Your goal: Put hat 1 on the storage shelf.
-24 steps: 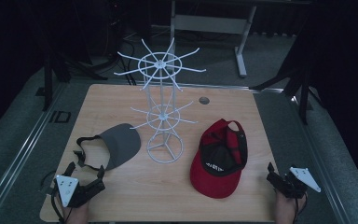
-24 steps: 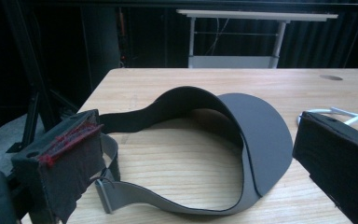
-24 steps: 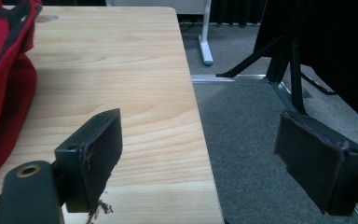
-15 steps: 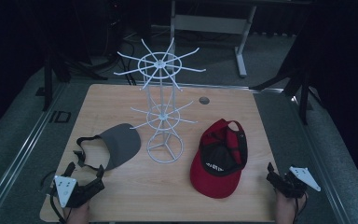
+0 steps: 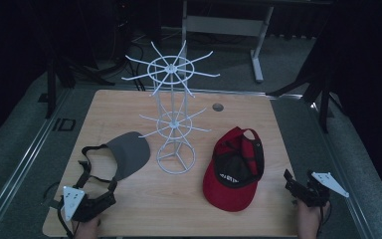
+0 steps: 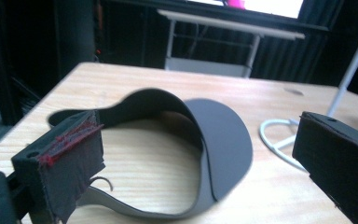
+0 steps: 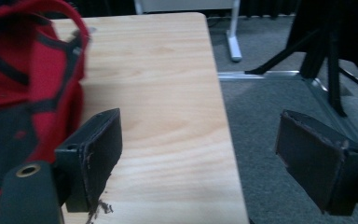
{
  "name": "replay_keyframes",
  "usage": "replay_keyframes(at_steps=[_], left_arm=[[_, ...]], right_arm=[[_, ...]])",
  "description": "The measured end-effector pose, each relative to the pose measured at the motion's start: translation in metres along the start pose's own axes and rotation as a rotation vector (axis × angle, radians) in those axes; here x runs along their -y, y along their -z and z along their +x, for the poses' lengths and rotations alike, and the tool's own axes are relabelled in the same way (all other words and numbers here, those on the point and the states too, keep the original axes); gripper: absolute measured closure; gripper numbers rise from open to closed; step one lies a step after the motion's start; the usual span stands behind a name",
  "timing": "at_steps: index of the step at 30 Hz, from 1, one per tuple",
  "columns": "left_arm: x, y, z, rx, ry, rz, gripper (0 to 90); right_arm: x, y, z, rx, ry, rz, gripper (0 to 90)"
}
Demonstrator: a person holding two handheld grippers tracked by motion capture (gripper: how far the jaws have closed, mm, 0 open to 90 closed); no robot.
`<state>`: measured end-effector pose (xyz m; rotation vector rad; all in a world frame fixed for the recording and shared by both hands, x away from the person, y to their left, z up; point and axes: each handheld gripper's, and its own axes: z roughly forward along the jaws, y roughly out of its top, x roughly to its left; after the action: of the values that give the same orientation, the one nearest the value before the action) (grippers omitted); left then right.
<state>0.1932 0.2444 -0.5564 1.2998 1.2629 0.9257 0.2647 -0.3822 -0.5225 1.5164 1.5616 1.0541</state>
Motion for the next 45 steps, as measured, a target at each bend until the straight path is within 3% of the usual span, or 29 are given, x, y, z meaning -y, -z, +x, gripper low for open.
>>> replay_keyframes(at_steps=[5, 8, 9, 14, 18, 24, 28, 34, 36, 37, 45], left_arm=[[0.000, -0.001, -0.008, 0.039, -0.037, 0.013, 2.5], [0.000, -0.002, -0.012, 0.057, -0.043, 0.021, 2.5], [0.000, -0.002, -0.014, 0.086, -0.031, 0.035, 2.5], [0.000, -0.001, -0.019, 0.116, -0.025, 0.047, 2.5], [0.000, 0.000, -0.023, 0.129, -0.053, 0.030, 2.5], [-0.001, 0.000, -0.025, 0.139, -0.047, 0.041, 2.5], [-0.001, 0.000, -0.025, 0.154, -0.030, 0.042, 2.5], [-0.001, 0.000, -0.027, 0.152, -0.054, 0.046, 2.5], [-0.001, 0.000, -0.027, 0.151, -0.054, 0.045, 2.5], [-0.001, 0.000, -0.027, 0.151, -0.056, 0.044, 2.5], [-0.001, 0.000, -0.026, 0.151, -0.050, 0.049, 2.5]], right_arm=[[-0.021, 0.005, 0.010, -0.036, 0.012, -0.005, 14.8], [-0.030, 0.004, 0.013, -0.045, 0.027, 0.005, 14.8], [-0.039, 0.003, 0.015, -0.056, 0.039, 0.015, 14.7], [-0.056, -0.002, 0.020, -0.080, 0.062, 0.016, 14.4], [-0.064, -0.007, 0.027, -0.127, 0.069, 0.023, 13.9], [-0.068, -0.019, 0.042, -0.153, 0.097, 0.038, 13.6], [-0.066, -0.030, 0.052, -0.196, 0.082, 0.070, 13.2], [-0.066, -0.047, 0.062, -0.216, 0.082, 0.102, 12.3], [-0.066, -0.055, 0.066, -0.216, 0.089, 0.124, 12.2], [-0.065, -0.063, 0.068, -0.237, 0.088, 0.153, 12.0], [-0.051, -0.086, 0.077, -0.267, 0.078, 0.234, 12.1]])
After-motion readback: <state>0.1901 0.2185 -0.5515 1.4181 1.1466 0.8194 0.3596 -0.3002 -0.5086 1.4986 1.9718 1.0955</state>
